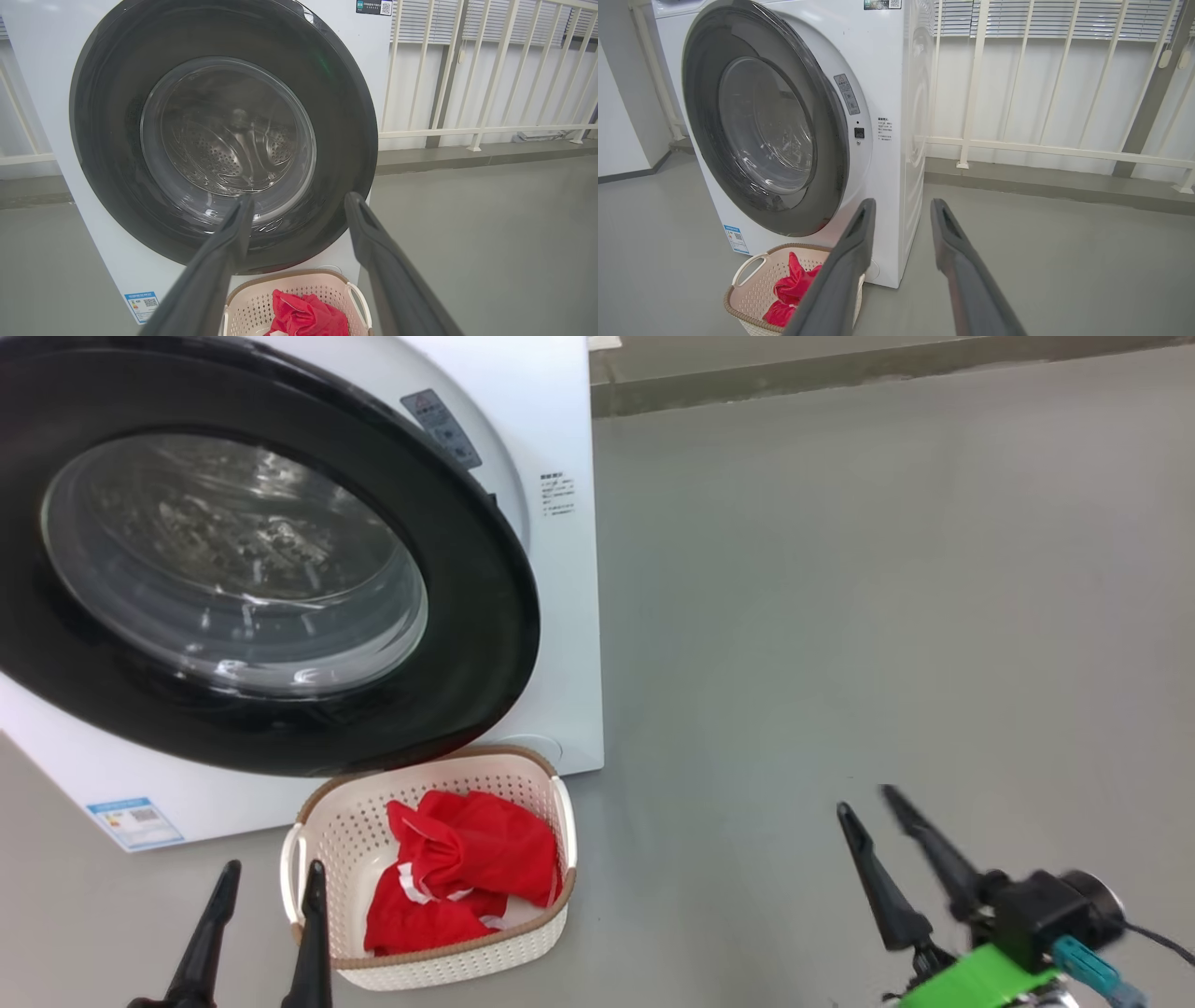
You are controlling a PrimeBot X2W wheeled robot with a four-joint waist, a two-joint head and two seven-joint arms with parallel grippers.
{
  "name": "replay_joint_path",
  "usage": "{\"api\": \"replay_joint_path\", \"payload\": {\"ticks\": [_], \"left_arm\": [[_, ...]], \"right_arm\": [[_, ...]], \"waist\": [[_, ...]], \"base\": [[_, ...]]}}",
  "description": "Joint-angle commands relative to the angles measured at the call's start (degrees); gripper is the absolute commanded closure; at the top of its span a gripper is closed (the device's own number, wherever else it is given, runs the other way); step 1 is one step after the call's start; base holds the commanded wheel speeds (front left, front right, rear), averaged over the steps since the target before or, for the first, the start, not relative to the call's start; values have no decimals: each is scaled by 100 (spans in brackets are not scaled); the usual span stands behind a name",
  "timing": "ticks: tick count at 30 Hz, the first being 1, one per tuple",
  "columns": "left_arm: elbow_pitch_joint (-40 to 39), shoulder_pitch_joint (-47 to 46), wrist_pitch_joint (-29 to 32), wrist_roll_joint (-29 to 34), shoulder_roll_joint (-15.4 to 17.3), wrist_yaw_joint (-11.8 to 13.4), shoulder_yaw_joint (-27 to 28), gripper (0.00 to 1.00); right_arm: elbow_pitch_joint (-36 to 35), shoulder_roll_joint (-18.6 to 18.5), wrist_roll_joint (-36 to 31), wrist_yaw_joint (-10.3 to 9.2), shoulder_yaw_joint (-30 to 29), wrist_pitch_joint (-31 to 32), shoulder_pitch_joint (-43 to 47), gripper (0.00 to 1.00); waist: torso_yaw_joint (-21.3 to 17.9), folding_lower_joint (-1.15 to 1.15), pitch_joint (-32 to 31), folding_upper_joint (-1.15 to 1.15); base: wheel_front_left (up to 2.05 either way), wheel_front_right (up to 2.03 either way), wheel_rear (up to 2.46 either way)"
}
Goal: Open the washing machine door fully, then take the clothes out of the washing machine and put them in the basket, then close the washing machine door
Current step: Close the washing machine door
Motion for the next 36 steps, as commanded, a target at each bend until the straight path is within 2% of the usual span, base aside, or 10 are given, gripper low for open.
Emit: {"api": "replay_joint_path", "payload": {"ticks": [1,11,21,25,36], "left_arm": [[-169,-164,-51,14,27,-23,161,0],[-314,-303,-51,55,19,-64,10,0],[-346,-557,-51,127,65,-136,-49,0],[-370,-760,-51,162,79,-166,-142,0],[-355,-1232,-51,306,113,-216,-458,0]], "right_arm": [[-76,-88,59,19,225,-36,-381,100],[889,-279,519,19,1449,-36,-1765,100],[1581,-271,844,19,2711,-36,-3222,100],[1936,-186,943,19,2951,-36,-3825,100],[2735,-148,814,19,3047,-36,-5115,100]], "waist": [[63,0,61,0],[485,0,398,0],[855,0,921,0],[1031,0,1215,0],[1570,0,1995,0]], "base": [[0,0,0],[0,0,0],[0,0,0],[0,0,0],[0,0,0]]}}
